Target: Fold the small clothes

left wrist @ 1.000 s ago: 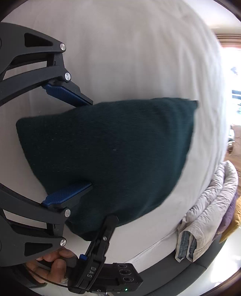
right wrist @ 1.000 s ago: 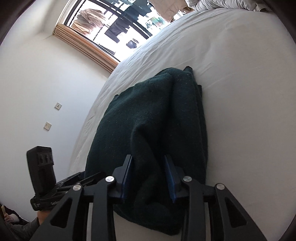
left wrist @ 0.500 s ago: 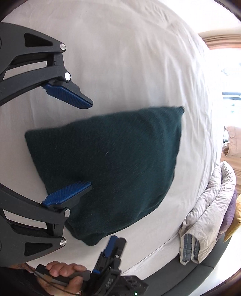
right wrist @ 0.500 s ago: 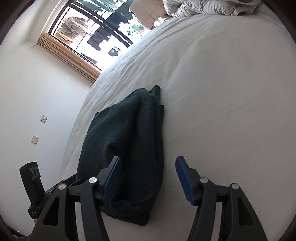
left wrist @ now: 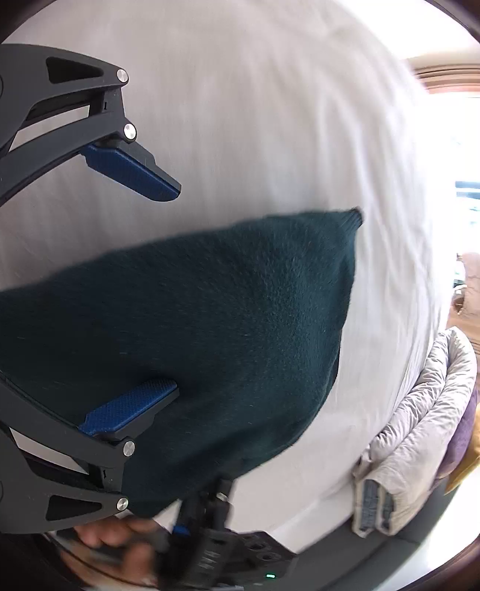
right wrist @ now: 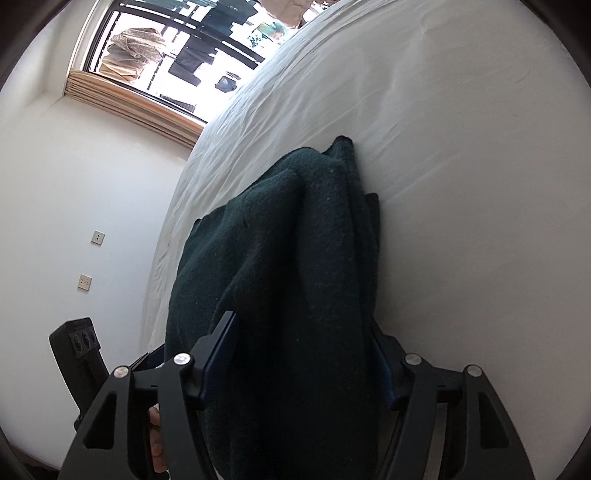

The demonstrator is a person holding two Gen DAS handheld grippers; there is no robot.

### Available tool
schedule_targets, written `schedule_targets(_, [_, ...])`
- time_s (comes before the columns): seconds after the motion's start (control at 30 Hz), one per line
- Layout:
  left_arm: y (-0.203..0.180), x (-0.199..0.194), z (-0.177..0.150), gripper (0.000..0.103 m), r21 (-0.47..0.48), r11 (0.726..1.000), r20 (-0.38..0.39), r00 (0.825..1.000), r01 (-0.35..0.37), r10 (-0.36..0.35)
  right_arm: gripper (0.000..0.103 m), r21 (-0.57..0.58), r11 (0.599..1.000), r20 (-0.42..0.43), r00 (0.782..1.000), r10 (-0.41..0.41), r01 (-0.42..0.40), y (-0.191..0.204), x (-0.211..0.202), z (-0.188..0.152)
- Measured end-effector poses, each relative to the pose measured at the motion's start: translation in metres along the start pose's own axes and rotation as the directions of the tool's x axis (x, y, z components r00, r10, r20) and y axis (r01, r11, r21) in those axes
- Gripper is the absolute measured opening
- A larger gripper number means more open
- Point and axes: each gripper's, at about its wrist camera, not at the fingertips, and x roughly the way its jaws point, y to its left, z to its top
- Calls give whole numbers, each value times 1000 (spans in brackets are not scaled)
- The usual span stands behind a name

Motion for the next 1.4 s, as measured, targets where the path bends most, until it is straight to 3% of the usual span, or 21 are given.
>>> schedule_targets(0.1, [3, 18, 9, 97, -30, 997, -48, 996, 73, -75, 57, -39, 998, -9, 999, -43, 43, 9, 8, -3])
schedule_targets(0.17, [4, 25, 13, 81, -45, 990, -82, 987, 136, -140, 50, -62, 996, -6, 998, -68, 67, 13, 8, -4])
schedule_targets(0.2, [3, 25, 14, 79, -40, 990, -86, 986, 137, -140, 46, -83, 993, 0, 996, -86, 86, 18, 6, -5])
schedule_targets(0.33, [-8, 17, 17, 47, 22, 992, -69, 990, 125, -123, 34, -169, 969, 44, 983, -177, 182, 42, -2, -12])
schedule_targets(0.47, [-6, 4, 12, 36, 12, 990, -61, 988, 142, -141, 28, -174, 964, 95, 978, -185, 199, 57, -16, -18])
schedule_targets(0.67, [18, -59, 1, 34, -12, 984, 0, 984, 176, -176, 25, -244, 959, 126, 985, -115, 143, 112, -37, -33])
schedule_targets(0.9, [78, -157, -9, 35, 12, 995, 98, 990, 98, -98, 24, -320, 947, 91, 996, 21, 9, 188, -25, -57])
schedule_targets(1.0, [105, -162, -21, 35, -33, 997, 77, 994, 76, -73, 24, -270, 963, 44, 998, 36, -23, 191, 0, -72])
schedule_targets(1.2, [142, -142, -86, 37, -27, 1000, 3, 1000, 2, -2, 25, -238, 971, -63, 997, -38, 22, 179, 52, -132])
schedule_targets(1.27, [153, -134, -96, 43, -54, 998, 21, 1000, 21, -20, 31, -243, 968, -39, 996, -75, 64, 170, 60, -144])
schedule_targets(1.4, [154, -135, -100, 58, -48, 999, 82, 997, 11, -7, 66, -131, 990, 6, 999, -52, 53, 143, 56, -149])
